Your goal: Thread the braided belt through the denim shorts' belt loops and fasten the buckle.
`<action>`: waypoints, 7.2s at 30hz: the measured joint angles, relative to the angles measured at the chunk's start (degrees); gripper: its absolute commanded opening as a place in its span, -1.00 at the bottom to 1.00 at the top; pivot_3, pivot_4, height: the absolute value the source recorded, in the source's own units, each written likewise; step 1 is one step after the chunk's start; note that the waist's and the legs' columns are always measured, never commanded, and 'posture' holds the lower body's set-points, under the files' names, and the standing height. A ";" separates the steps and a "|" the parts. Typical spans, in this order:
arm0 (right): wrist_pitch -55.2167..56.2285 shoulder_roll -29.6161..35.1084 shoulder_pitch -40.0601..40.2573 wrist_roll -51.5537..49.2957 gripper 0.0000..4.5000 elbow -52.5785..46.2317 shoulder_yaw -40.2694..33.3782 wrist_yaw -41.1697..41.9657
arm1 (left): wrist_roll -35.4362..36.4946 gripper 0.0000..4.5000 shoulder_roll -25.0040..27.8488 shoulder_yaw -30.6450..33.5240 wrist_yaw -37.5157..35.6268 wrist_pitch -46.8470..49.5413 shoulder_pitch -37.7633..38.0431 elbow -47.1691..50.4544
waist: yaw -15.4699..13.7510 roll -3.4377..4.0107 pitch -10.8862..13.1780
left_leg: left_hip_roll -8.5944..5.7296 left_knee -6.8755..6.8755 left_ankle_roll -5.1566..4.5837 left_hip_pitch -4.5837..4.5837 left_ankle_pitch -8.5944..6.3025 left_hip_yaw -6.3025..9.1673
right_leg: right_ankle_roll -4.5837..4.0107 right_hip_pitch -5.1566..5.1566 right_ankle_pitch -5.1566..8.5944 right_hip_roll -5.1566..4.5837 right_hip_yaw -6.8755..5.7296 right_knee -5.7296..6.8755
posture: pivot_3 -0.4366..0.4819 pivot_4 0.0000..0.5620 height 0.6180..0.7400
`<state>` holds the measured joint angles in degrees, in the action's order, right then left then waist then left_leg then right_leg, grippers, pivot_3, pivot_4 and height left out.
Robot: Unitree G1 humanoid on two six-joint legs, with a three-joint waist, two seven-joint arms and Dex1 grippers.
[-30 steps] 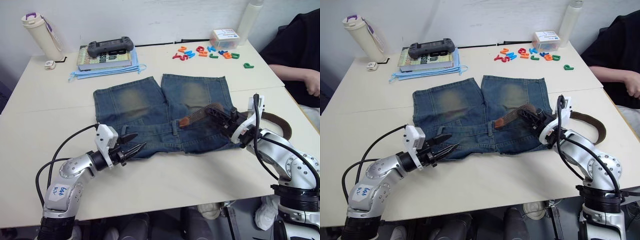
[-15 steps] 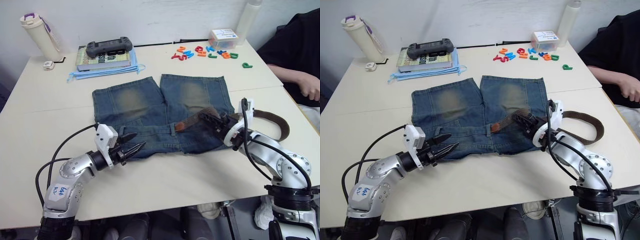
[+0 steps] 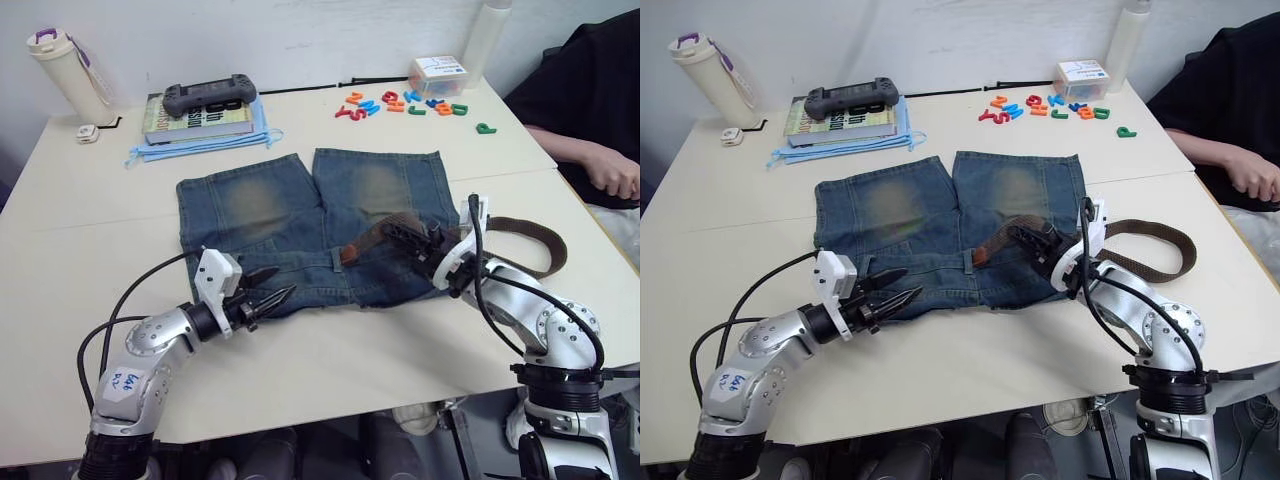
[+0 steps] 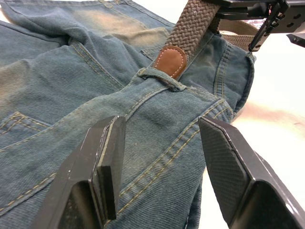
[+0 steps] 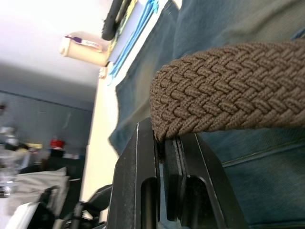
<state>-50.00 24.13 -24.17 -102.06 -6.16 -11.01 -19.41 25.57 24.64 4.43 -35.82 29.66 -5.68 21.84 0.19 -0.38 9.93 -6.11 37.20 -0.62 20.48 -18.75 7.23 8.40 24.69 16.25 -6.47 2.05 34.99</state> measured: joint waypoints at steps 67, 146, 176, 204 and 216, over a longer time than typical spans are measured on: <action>-8.72 -14.54 -3.45 15.16 -1.00 4.14 4.80 -0.03 | 2.44 0.21 5.55 3.83 -1.09 2.17 0.16 -1.50 | 0.12 0.01 0.00 | -0.01 -0.01 0.01 0.03 -0.03 -0.02 | -0.02 0.15 0.01 0.03 0.02 0.07 | -0.05 -0.47 0.86; -13.40 5.34 9.09 58.34 0.98 -26.51 17.75 25.40 | 38.54 -0.98 -1.30 20.85 21.30 43.56 -13.65 -15.48 | -1.46 -0.35 -0.16 | -0.10 0.74 0.13 0.66 -0.06 -0.05 | -0.06 0.76 0.01 0.00 -0.03 0.70 | -0.05 -0.47 0.86; -12.51 10.83 10.34 65.61 0.98 -37.54 15.07 30.32 | 43.50 -0.98 -0.04 24.18 24.00 42.78 -10.89 -15.83 | -1.61 -0.45 -0.21 | -0.11 0.75 0.14 0.70 -0.06 -0.03 | -0.08 0.76 0.00 -0.02 -0.04 0.67 | -0.05 -0.47 0.86; 9.68 22.88 14.18 131.74 -0.03 -29.98 48.65 30.95 | 45.92 -1.00 -1.22 22.36 26.08 41.18 -11.66 -15.83 | -1.84 -0.81 -0.38 | -0.16 0.84 0.17 0.65 -0.05 -0.04 | -0.10 0.69 -0.01 -0.01 -0.05 0.68 | -0.05 -0.47 0.86; 23.64 31.32 14.61 137.09 -0.99 -21.75 40.25 38.60 | 46.68 -1.00 -1.79 21.06 26.08 40.41 -11.49 -15.72 | -1.72 -0.81 -0.37 | -0.16 0.83 0.17 0.66 -0.05 -0.07 | -0.10 0.70 -0.01 0.00 -0.05 0.68 | -0.05 -0.47 0.86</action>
<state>-26.36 55.44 -9.56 35.03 -27.92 29.24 19.20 72.25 22.85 25.49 -9.74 70.07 -17.17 6.12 -1.53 -1.19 9.56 -6.27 38.03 -0.45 21.14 -18.80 7.17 8.29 25.39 16.24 -6.47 2.00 35.67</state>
